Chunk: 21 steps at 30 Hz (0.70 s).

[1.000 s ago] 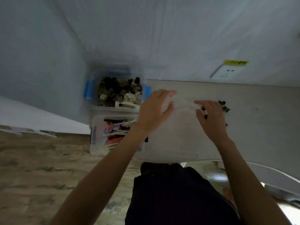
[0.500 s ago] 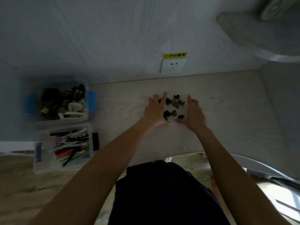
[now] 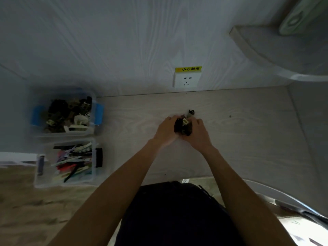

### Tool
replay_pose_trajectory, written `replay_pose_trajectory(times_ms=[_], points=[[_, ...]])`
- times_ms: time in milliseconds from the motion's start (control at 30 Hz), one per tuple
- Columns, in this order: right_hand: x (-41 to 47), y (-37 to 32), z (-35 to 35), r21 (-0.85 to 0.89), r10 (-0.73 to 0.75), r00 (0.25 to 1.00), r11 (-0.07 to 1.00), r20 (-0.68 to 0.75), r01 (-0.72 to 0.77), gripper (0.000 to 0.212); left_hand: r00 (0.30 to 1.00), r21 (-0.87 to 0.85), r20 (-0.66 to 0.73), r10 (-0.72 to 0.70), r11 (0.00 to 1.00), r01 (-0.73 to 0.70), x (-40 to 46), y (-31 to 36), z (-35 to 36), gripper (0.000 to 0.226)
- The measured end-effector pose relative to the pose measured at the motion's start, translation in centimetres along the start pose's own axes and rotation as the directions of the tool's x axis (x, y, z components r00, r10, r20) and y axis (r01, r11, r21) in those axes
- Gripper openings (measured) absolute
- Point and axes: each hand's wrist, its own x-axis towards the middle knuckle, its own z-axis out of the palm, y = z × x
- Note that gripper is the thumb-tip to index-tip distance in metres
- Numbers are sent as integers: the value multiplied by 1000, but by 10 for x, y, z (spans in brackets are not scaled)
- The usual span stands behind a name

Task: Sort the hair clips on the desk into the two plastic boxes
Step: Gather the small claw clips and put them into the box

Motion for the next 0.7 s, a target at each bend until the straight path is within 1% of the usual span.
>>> replay_pose_trajectory(times_ms=[67, 133, 233, 300, 333, 400, 433, 467, 533, 600, 700], points=[[-2, 1, 0, 66, 23, 1000, 998, -3, -23, 54, 1000, -22, -14, 8, 1000, -8, -3, -1, -2, 37], [-4, 1, 3, 128, 14, 1000, 992, -7, -13, 51, 1000, -82, 4, 27, 996, -26, -8, -2, -5, 38], [-5, -1, 10, 238, 19, 1000, 971, -23, -13, 46, 998, -231, 28, 51, 972, -43, -19, -7, -14, 43], [-9, -13, 9, 319, 9, 999, 948, -34, 2, 42, 998, -309, 17, 67, 949, -58, -27, -12, -26, 48], [-10, -23, 9, 344, -16, 999, 939, -47, 31, 41, 997, -375, -5, 80, 924, -76, -33, -17, -35, 50], [-11, -47, 7, 369, -96, 992, 922, -78, 118, 41, 993, -514, -80, 88, 850, -117, -47, -24, -56, 48], [-12, -62, 8, 373, -157, 984, 910, -88, 178, 41, 989, -544, -129, 79, 828, -137, -55, -29, -69, 46], [-11, -80, 11, 378, -226, 970, 893, -90, 243, 40, 982, -544, -180, 63, 825, -153, -63, -36, -86, 42], [-11, -118, 21, 402, -315, 946, 859, -72, 317, 37, 959, -524, -277, 63, 827, -206, -79, -52, -117, 36], [-10, -157, 34, 451, -361, 932, 826, -37, 338, 37, 924, -495, -378, 62, 830, -258, -93, -71, -146, 31], [-4, -215, 68, 508, -404, 913, 800, 63, 319, 34, 865, -442, -501, -10, 863, -246, -114, -111, -185, 26]])
